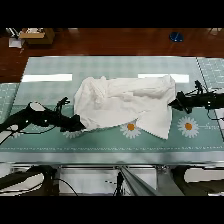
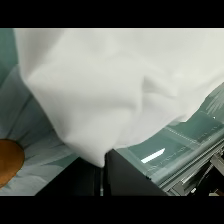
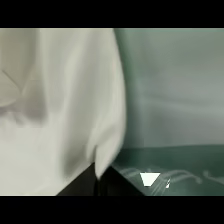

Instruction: Fold the shirts.

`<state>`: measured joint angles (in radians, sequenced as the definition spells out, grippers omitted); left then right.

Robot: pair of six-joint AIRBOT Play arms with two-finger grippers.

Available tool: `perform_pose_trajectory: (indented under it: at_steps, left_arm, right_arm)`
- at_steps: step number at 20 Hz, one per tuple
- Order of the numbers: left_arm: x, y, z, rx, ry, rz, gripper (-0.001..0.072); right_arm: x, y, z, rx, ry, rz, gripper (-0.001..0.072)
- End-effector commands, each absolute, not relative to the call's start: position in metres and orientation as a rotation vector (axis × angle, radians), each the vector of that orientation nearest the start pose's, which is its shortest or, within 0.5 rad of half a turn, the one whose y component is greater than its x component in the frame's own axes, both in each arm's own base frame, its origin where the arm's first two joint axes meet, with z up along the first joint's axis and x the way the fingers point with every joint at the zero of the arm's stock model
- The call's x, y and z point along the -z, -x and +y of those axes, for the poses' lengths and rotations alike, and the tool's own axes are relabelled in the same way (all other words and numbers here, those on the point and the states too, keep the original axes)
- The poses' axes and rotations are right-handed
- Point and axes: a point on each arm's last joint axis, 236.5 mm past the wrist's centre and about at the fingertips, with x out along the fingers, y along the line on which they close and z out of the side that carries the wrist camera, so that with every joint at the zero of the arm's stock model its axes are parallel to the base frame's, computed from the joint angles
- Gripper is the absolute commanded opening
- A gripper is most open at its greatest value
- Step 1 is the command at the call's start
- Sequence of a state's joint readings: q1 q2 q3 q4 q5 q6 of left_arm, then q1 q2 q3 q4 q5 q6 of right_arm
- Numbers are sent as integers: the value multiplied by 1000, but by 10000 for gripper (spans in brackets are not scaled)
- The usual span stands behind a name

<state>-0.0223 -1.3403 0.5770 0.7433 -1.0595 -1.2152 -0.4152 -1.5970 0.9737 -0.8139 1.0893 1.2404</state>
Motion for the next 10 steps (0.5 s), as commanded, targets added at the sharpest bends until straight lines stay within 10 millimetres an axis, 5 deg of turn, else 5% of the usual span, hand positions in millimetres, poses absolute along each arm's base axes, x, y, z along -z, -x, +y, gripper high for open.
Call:
perform_pose_trajectory:
  at_steps: [1,3,5,8,10]
  left_arm:
    - [90,-257,-156,501,649,1557,21]
    - [46,-290,-148,549,626,1440,21]
    - [-28,-332,-134,585,558,1232,21]
    - [-201,-365,-112,631,326,794,22]
    - [-329,-349,-104,617,117,465,21]
  right_arm:
    - [87,-381,9,-242,-835,1345,25]
    - [36,-396,8,-345,-766,1256,25]
    - [-39,-412,8,-416,-675,1119,25]
    - [-197,-419,21,-501,-502,775,25]
    - [-306,-405,26,-475,-370,489,25]
